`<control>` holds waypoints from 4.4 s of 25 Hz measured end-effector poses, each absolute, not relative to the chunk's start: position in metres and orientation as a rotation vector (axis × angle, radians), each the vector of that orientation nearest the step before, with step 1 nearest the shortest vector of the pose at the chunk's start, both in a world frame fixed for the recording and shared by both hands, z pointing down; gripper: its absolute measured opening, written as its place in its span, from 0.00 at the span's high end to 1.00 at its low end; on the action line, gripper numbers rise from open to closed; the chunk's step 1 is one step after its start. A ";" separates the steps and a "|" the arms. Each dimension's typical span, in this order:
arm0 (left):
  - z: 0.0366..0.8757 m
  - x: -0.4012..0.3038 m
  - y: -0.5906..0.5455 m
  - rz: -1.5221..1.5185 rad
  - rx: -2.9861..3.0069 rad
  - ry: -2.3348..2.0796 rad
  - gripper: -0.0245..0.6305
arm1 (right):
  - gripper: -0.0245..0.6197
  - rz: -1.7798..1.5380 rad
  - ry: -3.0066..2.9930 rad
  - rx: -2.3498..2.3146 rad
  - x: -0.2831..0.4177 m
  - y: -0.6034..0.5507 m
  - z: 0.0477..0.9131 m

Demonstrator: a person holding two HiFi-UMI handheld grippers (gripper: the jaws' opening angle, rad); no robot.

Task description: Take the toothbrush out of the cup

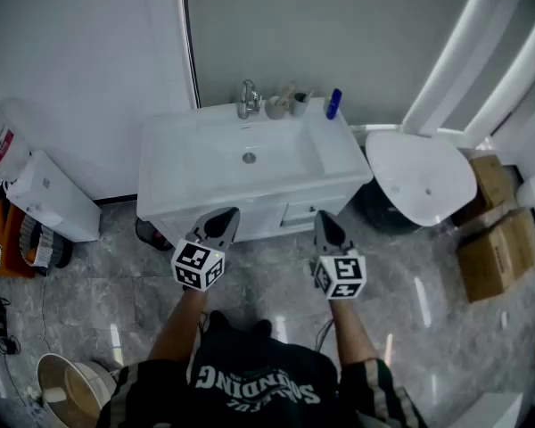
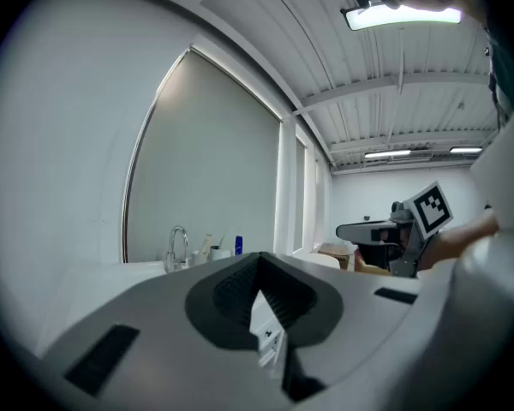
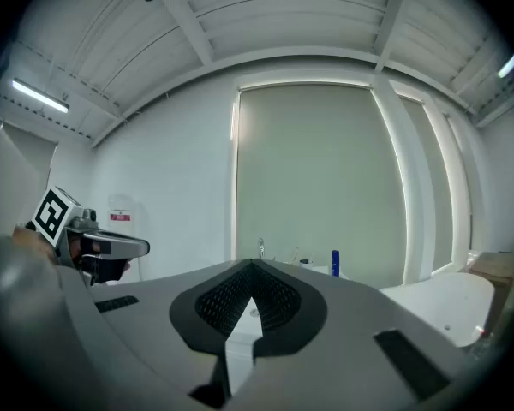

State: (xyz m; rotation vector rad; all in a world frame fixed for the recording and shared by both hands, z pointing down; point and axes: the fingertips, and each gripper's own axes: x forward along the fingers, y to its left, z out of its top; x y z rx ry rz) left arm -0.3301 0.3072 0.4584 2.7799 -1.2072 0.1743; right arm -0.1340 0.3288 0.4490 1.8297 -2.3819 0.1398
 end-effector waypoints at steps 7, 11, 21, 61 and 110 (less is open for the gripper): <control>0.469 -0.329 0.314 0.199 2.756 -1.205 0.96 | 0.97 0.163 -2.442 1.836 -0.132 0.330 0.462; 0.470 -0.326 0.313 0.202 2.756 -1.198 0.96 | 0.97 0.168 -2.444 1.827 -0.132 0.330 0.462; 0.471 -0.328 0.309 0.214 2.755 -1.197 0.96 | 0.97 0.167 -2.444 1.829 -0.134 0.325 0.463; 0.497 -0.209 0.113 0.224 2.783 -1.041 0.96 | 0.97 0.248 -2.394 1.872 -0.041 0.162 0.486; 0.531 -0.087 -0.190 0.390 2.531 -1.429 0.86 | 0.97 0.301 -2.677 1.233 0.027 -0.185 0.507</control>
